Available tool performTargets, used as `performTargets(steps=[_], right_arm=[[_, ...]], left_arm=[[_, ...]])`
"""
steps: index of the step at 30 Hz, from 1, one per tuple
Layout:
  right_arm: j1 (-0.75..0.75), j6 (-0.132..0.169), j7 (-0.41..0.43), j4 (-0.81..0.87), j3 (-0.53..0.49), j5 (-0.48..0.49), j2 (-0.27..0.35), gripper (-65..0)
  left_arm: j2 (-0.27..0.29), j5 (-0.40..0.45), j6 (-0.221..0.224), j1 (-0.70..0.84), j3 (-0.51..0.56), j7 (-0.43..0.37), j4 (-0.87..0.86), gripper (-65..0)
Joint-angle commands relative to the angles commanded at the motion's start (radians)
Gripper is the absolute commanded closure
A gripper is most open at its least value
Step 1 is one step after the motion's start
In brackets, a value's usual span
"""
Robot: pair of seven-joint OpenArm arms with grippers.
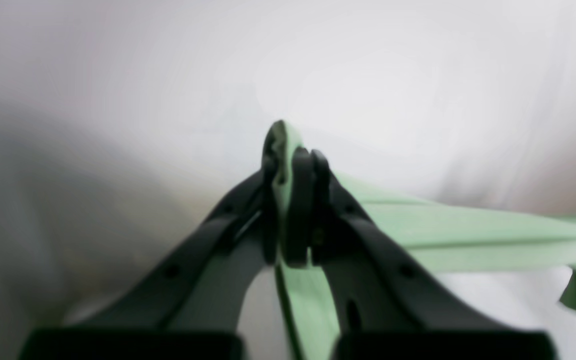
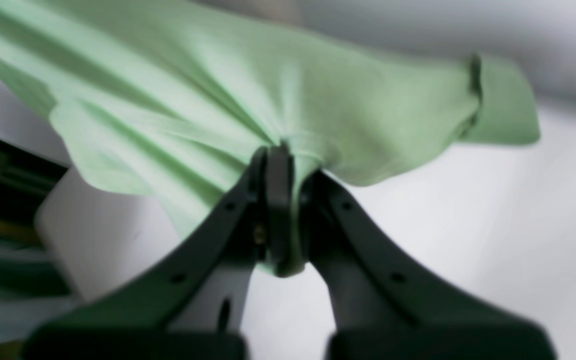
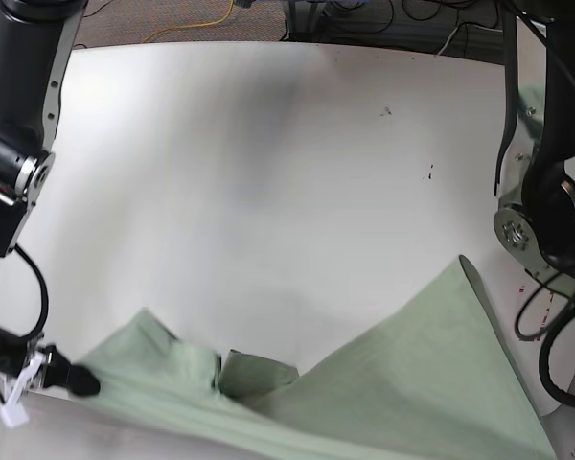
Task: Layout the t-shirt on the table in an organized manner, then fold the t-shirt properly
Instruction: 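Raise and shake the shirt with both grippers, then lay it flat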
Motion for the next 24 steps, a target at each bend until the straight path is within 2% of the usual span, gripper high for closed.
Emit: performTargets(steps=[4, 7, 9, 11, 15, 19, 24], right_arm=[[-0.176, 0.0, 0.0, 0.025, 0.026, 0.078, 0.0, 0.0], [-0.292, 0.0, 0.0, 0.098, 0.072, 0.08, -0.006, 0.0], [-0.39, 0.0, 0.0, 0.157, 0.106, 0.08, -0.037, 0.0], [-0.453, 0.0, 0.0, 0.176, 0.121, 0.08, -0.06, 0.0], [-0.577, 0.0, 0.0, 0.193, 0.13, 0.08, -0.069, 0.0], [-0.694, 0.0, 0.0, 0.253, 0.13, 0.081, -0.104, 0.0], [-0.796, 0.0, 0.0, 0.298, 0.13, 0.081, -0.126, 0.0]], left_arm=[[0.002, -0.025, -0.003, 0.144, 0.0, 0.015, 0.061, 0.0], [0.002, -0.052, -0.003, 0.229, 0.0, 0.015, 0.089, 0.0], [0.002, -0.063, -0.003, 0.293, 0.0, 0.017, 0.106, 0.0], [0.002, -0.068, -0.003, 0.351, 0.0, 0.017, 0.112, 0.0], [0.002, -0.068, -0.003, 0.485, -0.002, 0.055, 0.164, 0.0], [0.002, -0.068, -0.005, 0.694, -0.006, 0.055, 0.239, 0.0], [0.008, -0.091, -0.005, 0.95, -0.098, 0.054, 0.275, 0.0]])
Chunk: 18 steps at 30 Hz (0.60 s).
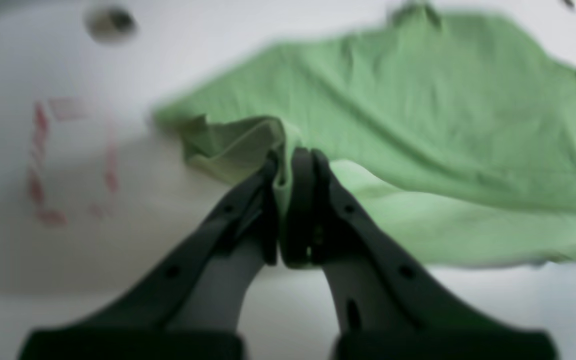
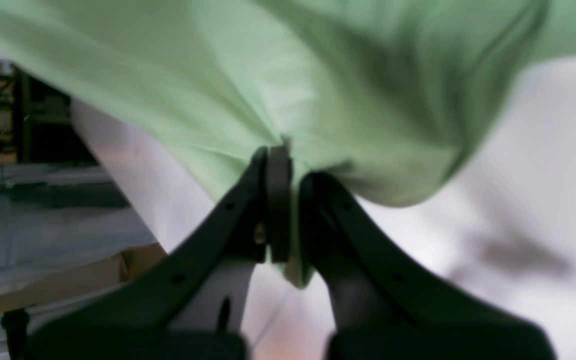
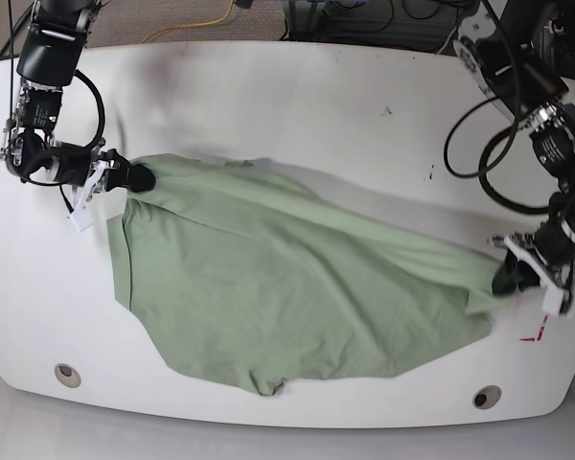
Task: Layout the t-shirt on the table in an organized manner, then fold the t-shirt properly
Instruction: 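Raise and shake the shirt with both grippers, then lay it flat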
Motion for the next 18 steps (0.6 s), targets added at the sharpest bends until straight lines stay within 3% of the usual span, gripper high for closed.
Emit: performTargets(steps=[8, 18], right_arm=[[-0.106, 0.0, 0.0, 0.003, -0.005, 0.0, -0.006, 0.0], [-0.192, 0.0, 0.0, 0.012, -0.008, -0.002, -0.008, 0.0]], left_arm=[[-0.008, -0.121, 0.0, 0.299, -0.164, -0.002, 0.0, 0.0], [-0.009, -0.118, 0.0, 0.457, -0.236, -0.003, -0.002, 0.0]])
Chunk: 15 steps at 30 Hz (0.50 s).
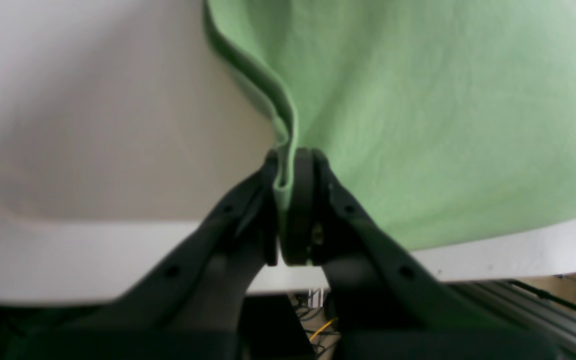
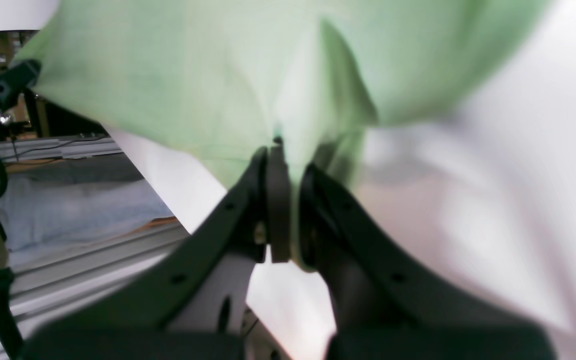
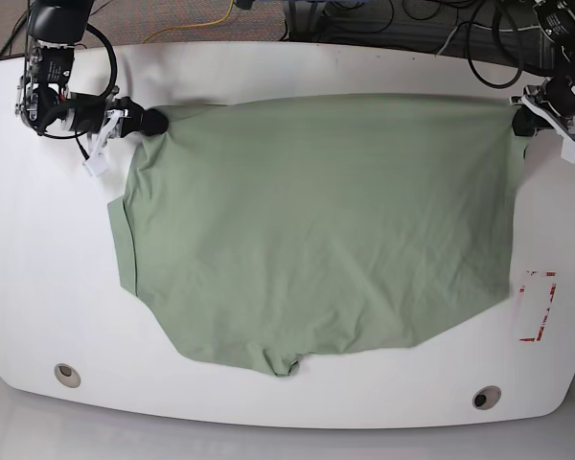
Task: Layout the t-shirt on the table in an organized manner, then fold the t-shirt properly
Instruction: 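Raise and shake the shirt with both grippers, then lay it flat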
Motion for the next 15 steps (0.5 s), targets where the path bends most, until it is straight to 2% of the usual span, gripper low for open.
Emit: performTargets(steps=[6, 12, 15], right_arm=[[-0.051, 0.0, 0.0, 0.13, 0.006, 0.005, -0.015, 0.0], [-0.043, 0.0, 0.0, 0.146, 0.008, 0.005, -0.02, 0.0], [-0.011, 0.0, 0.0, 0.146, 0.008, 0.005, -0.021, 0.0]], left_arm=[[0.0, -0.006, 0.0, 0.002, 0.0, 0.0, 0.006, 0.0], [0.0, 0.003, 0.0, -0.087, 0.008, -0.003, -0.003, 0.0], [0.002, 0.026, 0.002, -0.137, 0.048, -0.034, -0.009, 0.0]])
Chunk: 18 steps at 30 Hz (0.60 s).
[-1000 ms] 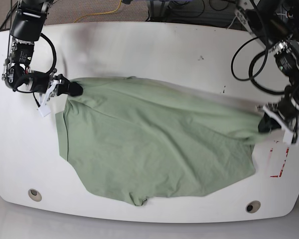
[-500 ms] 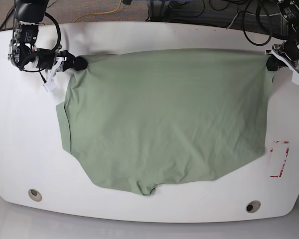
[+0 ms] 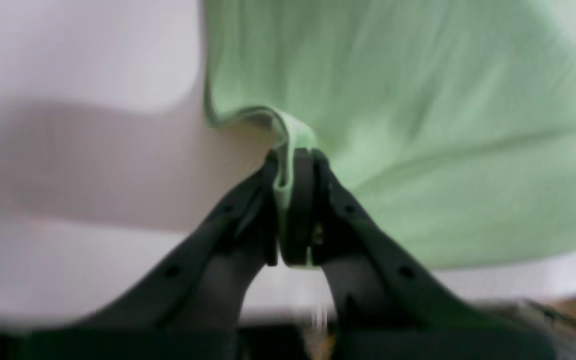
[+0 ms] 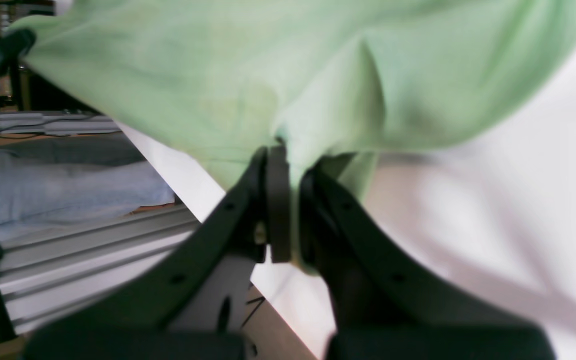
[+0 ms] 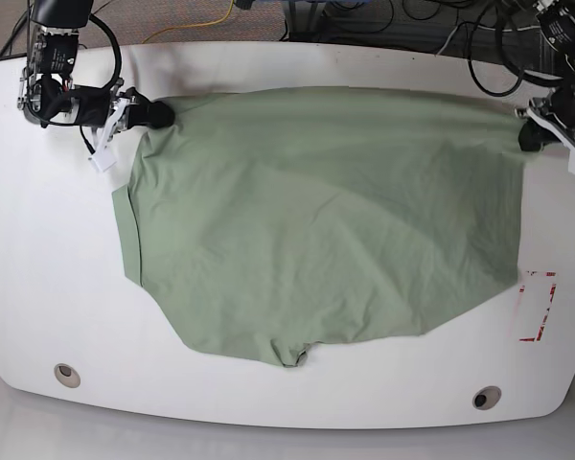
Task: Layout the t-shirt on the table in an organized manner, then fold the t-shirt properly
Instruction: 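Raise and shake the shirt with both grippers, then lay it flat, then pull the shoulder edge taut between both grippers, folding it over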
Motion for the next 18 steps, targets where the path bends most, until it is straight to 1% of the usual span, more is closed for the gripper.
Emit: performTargets(steps=[2, 6, 8, 13, 15, 18], right_arm=[[0.023, 0.0, 0.0, -0.002, 0.0, -0.003, -0.018, 0.0], [0.063, 0.0, 0.0, -0.003, 0.005, -0.005, -0.029, 0.0], [0.086, 0.0, 0.0, -0.005, 0.035, -0.006, -0.034, 0.0], [0.14, 0.0, 0.0, -0.006, 0.055, -0.006, -0.034, 0.0], [0.161, 0.0, 0.015, -0.006, 0.055, -0.008, -0.034, 0.0], [0.184, 0.0, 0.038, -0.006, 0.051, -0.008, -0.034, 0.0]], left_arm=[[0.0, 0.029, 0.0, -0.028, 0.031, -0.018, 0.0, 0.0], [0.005, 0.098, 0.0, -0.072, 0.052, -0.031, -0.002, 0.0], [0.008, 0.146, 0.0, -0.104, 0.068, -0.031, -0.002, 0.0], [0.008, 0.183, 0.0, -0.16, 0.074, -0.032, -0.018, 0.0], [0.003, 0.19, 0.0, -0.195, 0.075, -0.034, -0.063, 0.0], [0.003, 0.193, 0.0, -0.239, 0.074, -0.06, -0.13, 0.0]])
